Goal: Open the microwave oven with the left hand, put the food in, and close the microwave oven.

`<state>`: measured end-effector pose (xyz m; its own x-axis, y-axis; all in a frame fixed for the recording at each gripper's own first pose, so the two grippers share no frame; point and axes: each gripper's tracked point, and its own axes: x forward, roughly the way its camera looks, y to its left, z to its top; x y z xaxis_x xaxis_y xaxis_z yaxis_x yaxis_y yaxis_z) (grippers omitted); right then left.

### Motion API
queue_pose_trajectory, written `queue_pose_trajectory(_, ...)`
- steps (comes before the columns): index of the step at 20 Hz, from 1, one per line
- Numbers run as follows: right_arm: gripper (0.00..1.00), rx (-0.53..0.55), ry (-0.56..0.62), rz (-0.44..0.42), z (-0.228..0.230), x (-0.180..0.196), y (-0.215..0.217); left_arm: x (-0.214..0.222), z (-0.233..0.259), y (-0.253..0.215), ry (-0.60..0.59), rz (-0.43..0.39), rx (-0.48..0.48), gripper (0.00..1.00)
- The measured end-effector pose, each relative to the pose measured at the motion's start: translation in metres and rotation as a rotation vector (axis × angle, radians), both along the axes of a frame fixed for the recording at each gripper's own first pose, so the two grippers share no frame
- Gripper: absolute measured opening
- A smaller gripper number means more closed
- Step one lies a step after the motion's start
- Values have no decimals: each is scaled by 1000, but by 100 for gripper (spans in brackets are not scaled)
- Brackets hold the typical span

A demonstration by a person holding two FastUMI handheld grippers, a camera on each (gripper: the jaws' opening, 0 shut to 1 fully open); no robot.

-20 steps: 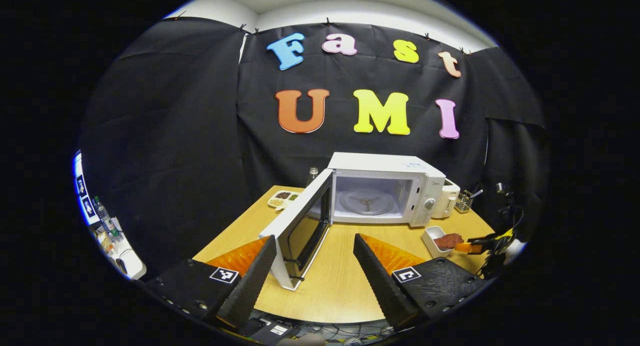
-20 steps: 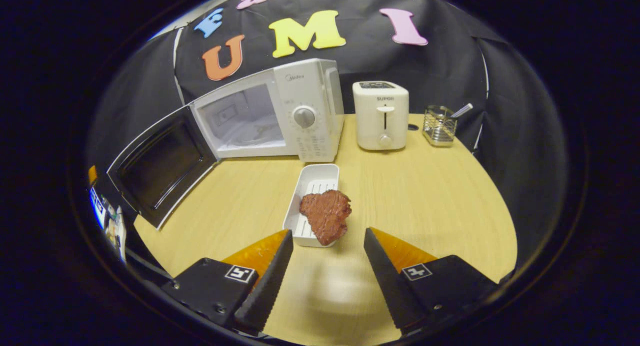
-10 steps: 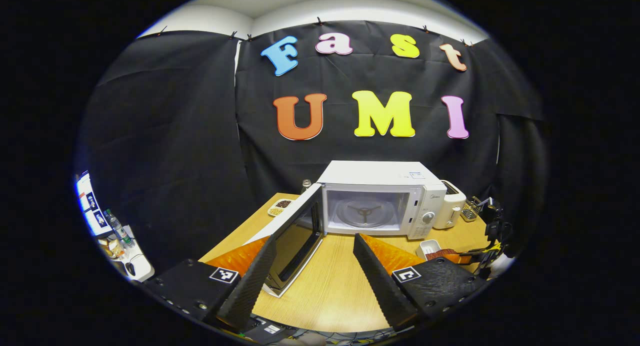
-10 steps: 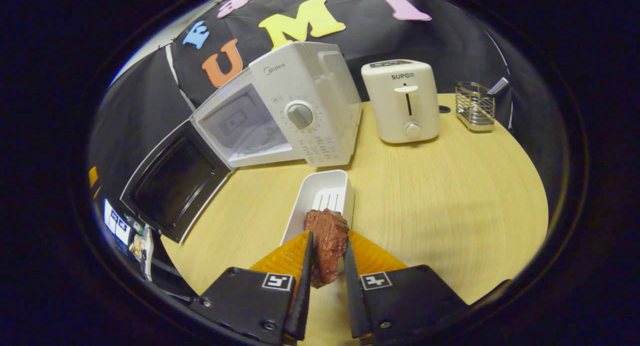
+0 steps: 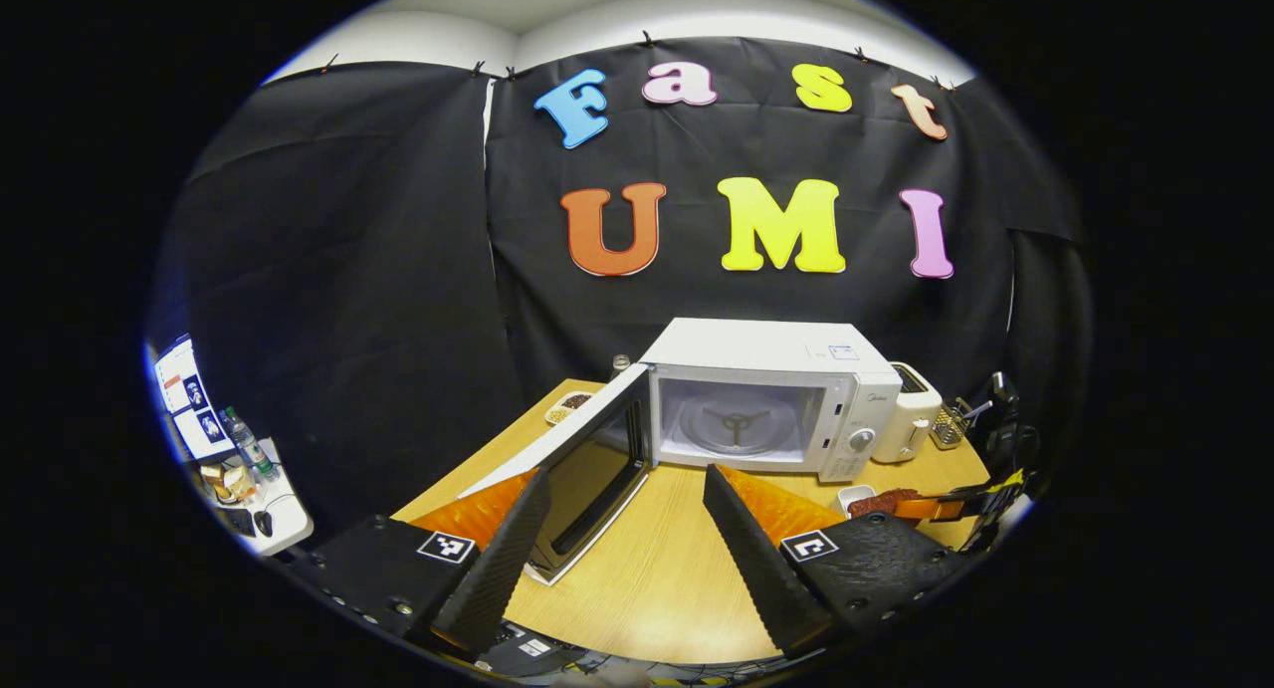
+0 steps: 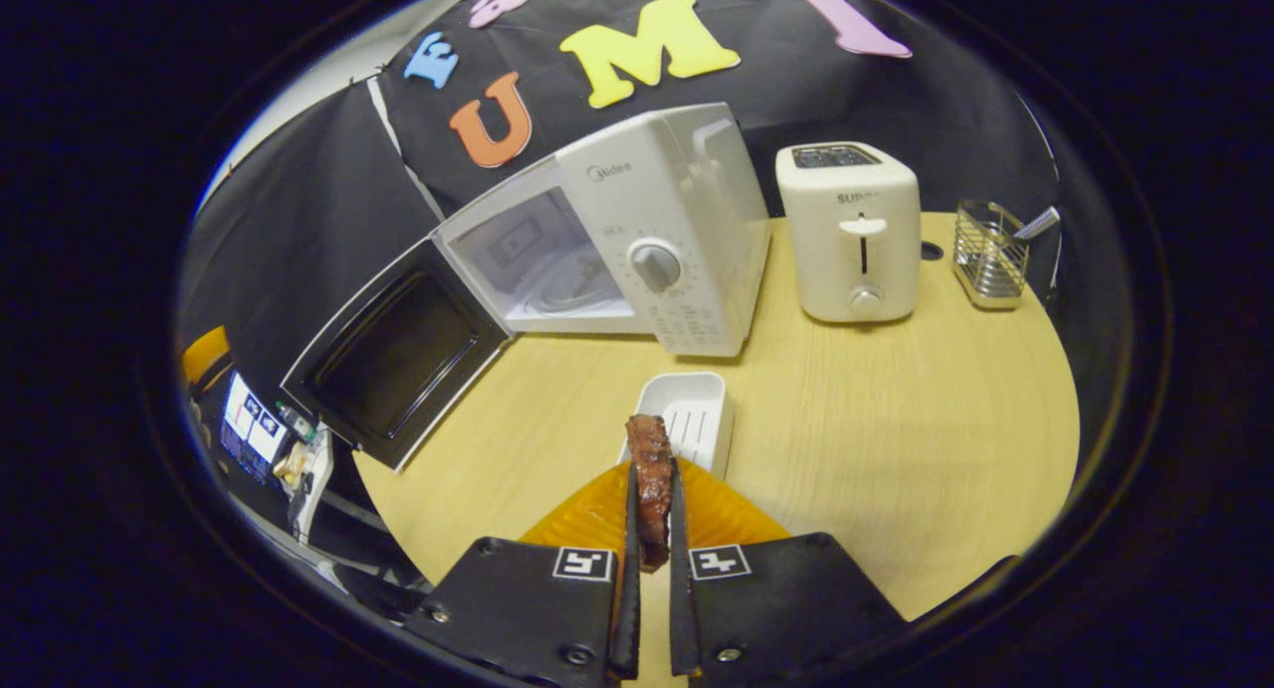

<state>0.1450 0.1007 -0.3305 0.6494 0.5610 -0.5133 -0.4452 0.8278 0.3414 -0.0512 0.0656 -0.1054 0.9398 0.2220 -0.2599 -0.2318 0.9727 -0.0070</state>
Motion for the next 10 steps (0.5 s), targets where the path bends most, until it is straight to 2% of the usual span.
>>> queue_pose_trajectory(5, 15, 43, -114, 1, 63, 13, 54, 3, -6, 16, -19, -56, 11, 96)
queue_pose_trajectory(10, 15, 126, -189, -81, 93, 44, 132, 14, -14, 20, -30, -179, -17, 96)
